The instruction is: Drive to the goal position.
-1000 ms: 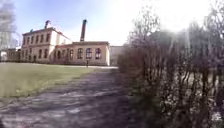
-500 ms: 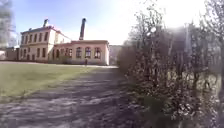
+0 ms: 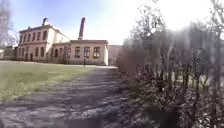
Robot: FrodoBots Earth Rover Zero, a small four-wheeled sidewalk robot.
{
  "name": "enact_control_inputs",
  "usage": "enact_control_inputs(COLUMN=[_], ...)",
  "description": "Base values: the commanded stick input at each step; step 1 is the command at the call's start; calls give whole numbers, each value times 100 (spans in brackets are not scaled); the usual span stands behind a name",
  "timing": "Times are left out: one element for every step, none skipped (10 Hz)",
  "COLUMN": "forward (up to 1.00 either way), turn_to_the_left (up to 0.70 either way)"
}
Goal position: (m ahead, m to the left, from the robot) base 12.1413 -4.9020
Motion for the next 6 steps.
enact_control_inputs(forward=[85,85,85,85,85,85], turn_to_the_left=[0,0,0,0,0,0])
